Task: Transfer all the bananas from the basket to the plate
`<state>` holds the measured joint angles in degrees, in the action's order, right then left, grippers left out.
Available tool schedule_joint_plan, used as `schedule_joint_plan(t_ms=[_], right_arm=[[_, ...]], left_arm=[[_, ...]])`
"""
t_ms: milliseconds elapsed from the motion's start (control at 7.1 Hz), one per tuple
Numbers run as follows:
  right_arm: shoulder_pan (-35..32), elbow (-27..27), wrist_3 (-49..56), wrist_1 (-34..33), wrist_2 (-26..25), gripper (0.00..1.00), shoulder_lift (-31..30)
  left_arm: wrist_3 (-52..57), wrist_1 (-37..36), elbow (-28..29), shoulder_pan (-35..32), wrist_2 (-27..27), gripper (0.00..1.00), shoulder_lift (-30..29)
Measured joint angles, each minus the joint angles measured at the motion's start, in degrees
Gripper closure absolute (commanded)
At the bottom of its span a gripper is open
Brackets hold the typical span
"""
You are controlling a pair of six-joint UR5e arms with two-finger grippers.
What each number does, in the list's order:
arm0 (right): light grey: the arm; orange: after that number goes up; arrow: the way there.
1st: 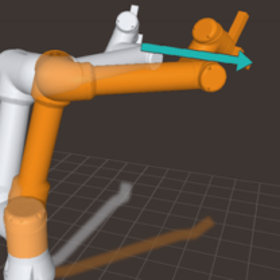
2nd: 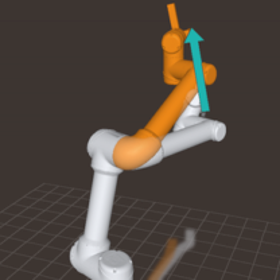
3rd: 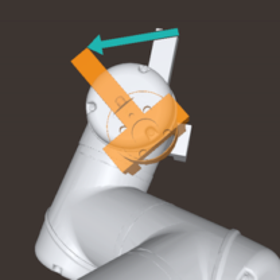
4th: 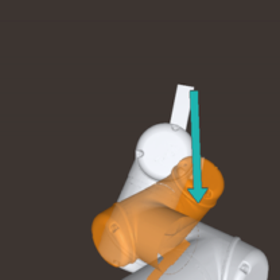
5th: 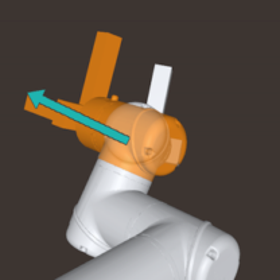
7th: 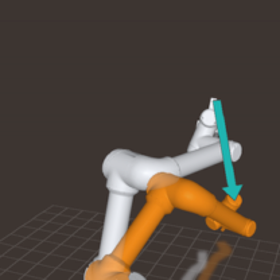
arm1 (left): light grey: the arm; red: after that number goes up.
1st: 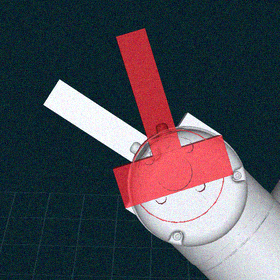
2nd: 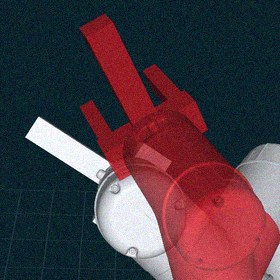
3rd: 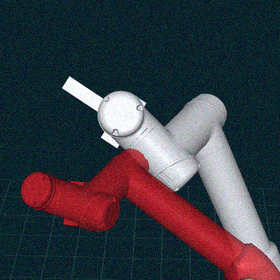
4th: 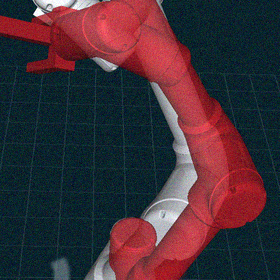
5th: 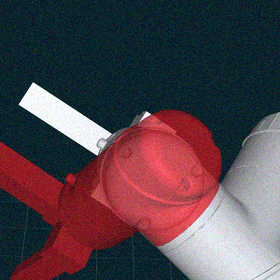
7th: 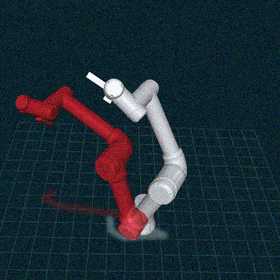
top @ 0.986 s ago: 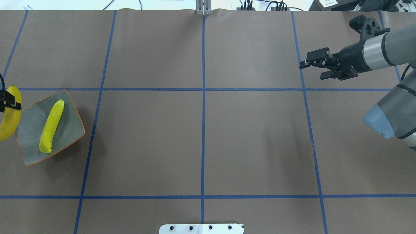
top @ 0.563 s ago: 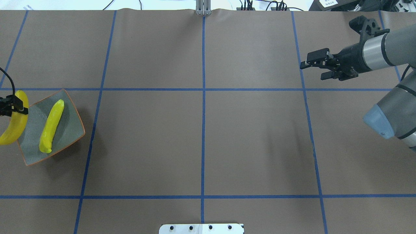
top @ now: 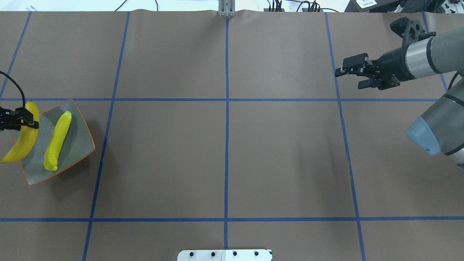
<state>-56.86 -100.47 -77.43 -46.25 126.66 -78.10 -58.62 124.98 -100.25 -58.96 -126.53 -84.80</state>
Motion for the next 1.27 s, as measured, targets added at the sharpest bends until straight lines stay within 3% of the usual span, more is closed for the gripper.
schedule_joint_plan(t_ms=[563,845,1267], right_arm=[[-0.3,-0.2,0.2,0.2,0.1,0.0,-0.2],[-1.5,-0.2,0.5,1.0,0.8,0.0,-1.4],[-9.7,0.5,12.4,3.3,5.4,0.0,-10.2]], left_arm=[[0.2,0.1,-2.6,0.3,0.6,0.0,-0.2],[-0.1,-0.7,-4.0,-0.2,-2.6,0.0,-1.5],[-1.9,-8.2,-3.9,-2.0,-5.2,0.0,-9.7]])
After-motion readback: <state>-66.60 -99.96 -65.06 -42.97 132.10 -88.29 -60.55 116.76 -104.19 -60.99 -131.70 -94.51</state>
